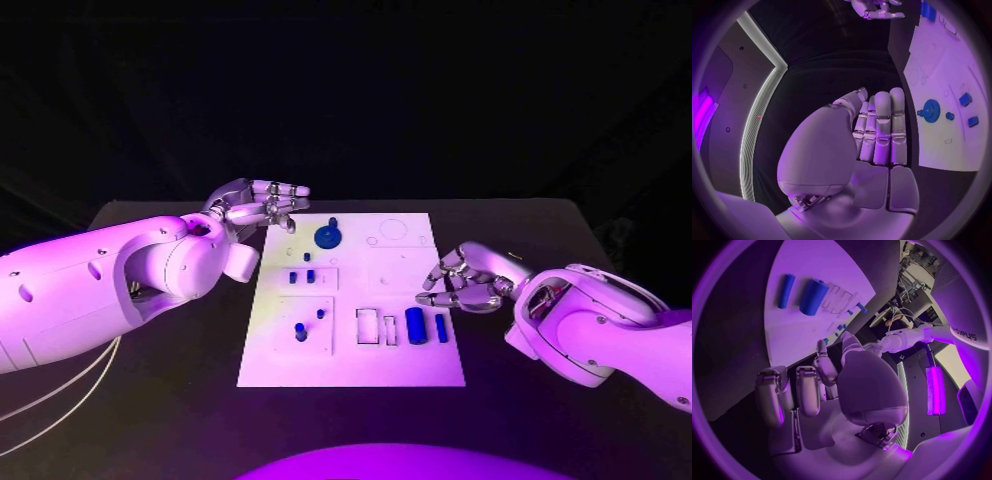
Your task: Assemble the parts on the task board
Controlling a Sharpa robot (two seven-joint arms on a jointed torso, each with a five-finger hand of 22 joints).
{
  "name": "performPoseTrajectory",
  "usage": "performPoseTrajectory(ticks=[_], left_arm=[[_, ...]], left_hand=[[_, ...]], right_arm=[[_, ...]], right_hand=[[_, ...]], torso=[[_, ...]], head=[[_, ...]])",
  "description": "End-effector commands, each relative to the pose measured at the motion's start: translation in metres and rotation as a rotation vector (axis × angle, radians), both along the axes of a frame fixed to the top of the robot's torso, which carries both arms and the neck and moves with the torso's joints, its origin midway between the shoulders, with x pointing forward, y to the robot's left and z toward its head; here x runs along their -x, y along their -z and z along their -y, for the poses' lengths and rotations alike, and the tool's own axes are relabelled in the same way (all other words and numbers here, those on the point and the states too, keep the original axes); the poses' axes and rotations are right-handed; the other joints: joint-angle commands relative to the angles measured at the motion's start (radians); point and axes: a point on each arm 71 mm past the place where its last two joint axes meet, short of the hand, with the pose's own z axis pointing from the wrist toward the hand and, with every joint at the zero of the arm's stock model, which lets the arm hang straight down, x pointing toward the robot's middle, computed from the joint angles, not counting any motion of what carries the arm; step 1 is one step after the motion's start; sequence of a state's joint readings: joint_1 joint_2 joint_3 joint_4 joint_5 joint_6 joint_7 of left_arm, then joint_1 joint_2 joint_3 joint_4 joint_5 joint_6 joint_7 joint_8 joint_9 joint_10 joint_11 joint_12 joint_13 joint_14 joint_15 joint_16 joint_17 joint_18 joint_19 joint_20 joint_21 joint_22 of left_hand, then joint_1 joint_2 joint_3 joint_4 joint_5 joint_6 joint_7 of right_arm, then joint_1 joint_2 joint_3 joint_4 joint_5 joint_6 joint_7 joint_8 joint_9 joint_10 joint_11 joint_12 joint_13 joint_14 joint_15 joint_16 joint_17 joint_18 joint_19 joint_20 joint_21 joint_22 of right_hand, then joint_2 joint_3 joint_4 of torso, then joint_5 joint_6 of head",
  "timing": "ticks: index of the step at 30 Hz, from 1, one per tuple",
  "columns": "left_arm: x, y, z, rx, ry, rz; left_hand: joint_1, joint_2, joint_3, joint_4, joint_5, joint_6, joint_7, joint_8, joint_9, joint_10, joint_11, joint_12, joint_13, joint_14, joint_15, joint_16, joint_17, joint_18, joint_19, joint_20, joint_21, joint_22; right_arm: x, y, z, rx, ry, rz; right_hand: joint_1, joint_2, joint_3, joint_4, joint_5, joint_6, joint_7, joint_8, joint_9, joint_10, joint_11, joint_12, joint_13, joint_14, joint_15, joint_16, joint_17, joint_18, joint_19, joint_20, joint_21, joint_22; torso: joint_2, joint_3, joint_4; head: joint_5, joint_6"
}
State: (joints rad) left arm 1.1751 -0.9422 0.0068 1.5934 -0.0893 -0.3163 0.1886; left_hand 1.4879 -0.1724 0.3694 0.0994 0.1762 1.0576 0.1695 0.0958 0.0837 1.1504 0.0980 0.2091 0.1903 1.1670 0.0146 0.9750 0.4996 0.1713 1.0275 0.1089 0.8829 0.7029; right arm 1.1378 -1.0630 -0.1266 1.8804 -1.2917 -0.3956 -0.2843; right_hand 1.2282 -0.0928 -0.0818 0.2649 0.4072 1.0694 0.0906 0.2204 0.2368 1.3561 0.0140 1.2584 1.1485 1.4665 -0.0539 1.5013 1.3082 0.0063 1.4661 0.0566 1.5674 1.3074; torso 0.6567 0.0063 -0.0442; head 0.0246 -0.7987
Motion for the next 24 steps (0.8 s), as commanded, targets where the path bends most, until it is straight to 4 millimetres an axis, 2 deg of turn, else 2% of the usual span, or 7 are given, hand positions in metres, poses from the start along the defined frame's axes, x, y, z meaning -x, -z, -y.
performPoseTrajectory(ticks=[1,8,10,24], left_arm=[[0.001,-0.001,0.002,0.012,0.015,0.003],[0.001,-0.001,0.003,0.013,0.017,0.003],[0.001,-0.001,0.002,0.012,0.016,0.002],[0.002,-0.001,0.001,0.012,0.017,0.0]], left_hand=[[-0.003,0.011,-0.004,0.0,-0.004,-0.007,0.003,-0.001,-0.002,-0.004,-0.001,0.004,0.001,-0.004,0.006,-0.003,-0.001,0.014,0.003,0.001,-0.004,-0.002],[-0.003,0.011,-0.004,0.0,-0.004,-0.007,0.003,-0.001,-0.002,-0.004,-0.001,0.004,0.001,-0.004,0.006,-0.003,-0.001,0.014,0.003,0.001,-0.004,-0.002],[-0.003,0.011,-0.004,0.0,-0.004,-0.007,0.003,-0.001,-0.002,-0.004,-0.001,0.004,0.001,-0.004,0.006,-0.003,-0.001,0.014,0.003,0.001,-0.004,-0.002],[-0.003,0.011,-0.004,0.0,-0.004,-0.007,0.003,-0.001,-0.002,-0.004,-0.001,0.004,0.001,-0.004,0.006,-0.003,-0.001,0.014,0.003,0.001,-0.004,-0.002]], right_arm=[[0.005,0.009,0.002,0.118,0.042,-0.005],[0.012,0.022,-0.001,0.179,0.058,-0.007],[0.012,0.025,-0.003,0.191,0.059,-0.007],[0.009,0.037,-0.016,0.231,0.049,-0.018]], right_hand=[[-0.02,-0.005,-0.026,0.025,-0.001,-0.012,0.001,0.011,0.018,0.007,0.001,0.025,0.038,0.079,0.002,0.011,0.131,-0.006,0.105,-0.001,0.003,0.263],[-0.025,-0.004,-0.052,0.027,-0.022,-0.022,0.001,0.029,0.044,0.012,0.001,0.044,0.072,0.079,0.002,0.014,0.135,-0.006,0.105,0.0,0.003,0.263],[-0.025,-0.004,-0.053,0.026,-0.023,-0.023,0.0,0.031,0.046,0.01,0.001,0.043,0.07,0.079,0.002,0.013,0.134,-0.006,0.105,0.0,0.003,0.263],[-0.025,0.003,-0.06,0.027,-0.019,-0.027,-0.001,0.04,0.059,0.009,0.0,0.044,0.078,0.077,0.002,0.012,0.131,-0.006,0.105,0.0,0.003,0.263]], torso=[[-0.001,-0.0002,-0.0069],[0.0,-0.0003,-0.0034],[0.0,-0.0007,-0.006],[0.0,-0.0009,-0.0084]], head=[[-0.011,0.0],[-0.018,-0.001],[-0.015,-0.001],[-0.013,-0.01]])
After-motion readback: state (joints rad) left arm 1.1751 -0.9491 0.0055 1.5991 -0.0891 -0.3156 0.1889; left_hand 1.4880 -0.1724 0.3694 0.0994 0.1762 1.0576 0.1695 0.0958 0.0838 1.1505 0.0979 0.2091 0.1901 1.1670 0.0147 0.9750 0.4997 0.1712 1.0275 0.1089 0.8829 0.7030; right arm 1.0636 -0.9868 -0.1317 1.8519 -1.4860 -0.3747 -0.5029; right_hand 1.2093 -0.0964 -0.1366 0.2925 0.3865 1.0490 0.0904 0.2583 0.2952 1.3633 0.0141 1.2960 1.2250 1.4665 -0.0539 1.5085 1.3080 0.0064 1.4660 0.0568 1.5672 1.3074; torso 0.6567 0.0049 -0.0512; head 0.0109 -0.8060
